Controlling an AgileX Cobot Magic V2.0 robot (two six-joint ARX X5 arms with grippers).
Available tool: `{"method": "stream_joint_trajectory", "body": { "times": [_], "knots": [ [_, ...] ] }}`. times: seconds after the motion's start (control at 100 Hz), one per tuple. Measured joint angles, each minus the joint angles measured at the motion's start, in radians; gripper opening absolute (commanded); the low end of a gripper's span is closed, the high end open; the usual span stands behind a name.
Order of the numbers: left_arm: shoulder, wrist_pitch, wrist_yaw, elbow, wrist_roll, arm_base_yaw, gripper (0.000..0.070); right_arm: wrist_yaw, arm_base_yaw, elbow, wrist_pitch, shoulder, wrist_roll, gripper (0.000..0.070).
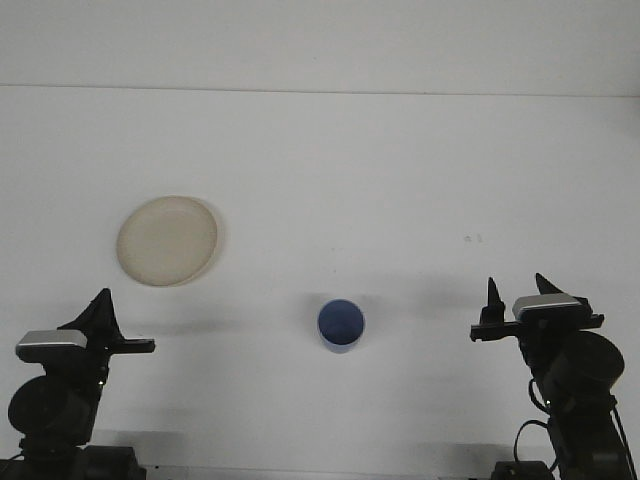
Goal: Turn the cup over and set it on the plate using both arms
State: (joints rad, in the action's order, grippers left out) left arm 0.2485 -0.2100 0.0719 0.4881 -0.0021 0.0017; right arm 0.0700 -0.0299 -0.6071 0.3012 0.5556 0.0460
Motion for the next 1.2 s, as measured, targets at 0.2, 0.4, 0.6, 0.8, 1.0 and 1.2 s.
{"method": "stream_joint_trajectory", "body": {
  "times": [0.2,0.4,0.6,0.8,1.0,1.2],
  "knots": [
    [0.246,-0.26,0.0,0.295,-0.001,0.0,0.0011,0.0,0.0,0.0,0.0,0.0,0.0,0.0494],
    [0.481,-0.545,0.0,0.492,-0.001,0.0,0.0011,0.0,0.0,0.0,0.0,0.0,0.0,0.0494],
    [0.612,-0.681,-0.001,0.524,0.0,0.0,0.0011,0.0,0.0,0.0,0.0,0.0,0.0,0.0494],
    [0.621,-0.682,0.0,0.524,-0.001,0.0,0.0029,0.0,0.0,0.0,0.0,0.0,0.0,0.0494],
    [0.616,-0.681,0.0,0.524,-0.028,0.0,0.0456,0.0,0.0,0.0,0.0,0.0,0.0,0.0494],
    [0.613,-0.689,0.0,0.525,-0.042,0.0,0.0499,0.0,0.0,0.0,0.0,0.0,0.0,0.0494]
  ]
}}
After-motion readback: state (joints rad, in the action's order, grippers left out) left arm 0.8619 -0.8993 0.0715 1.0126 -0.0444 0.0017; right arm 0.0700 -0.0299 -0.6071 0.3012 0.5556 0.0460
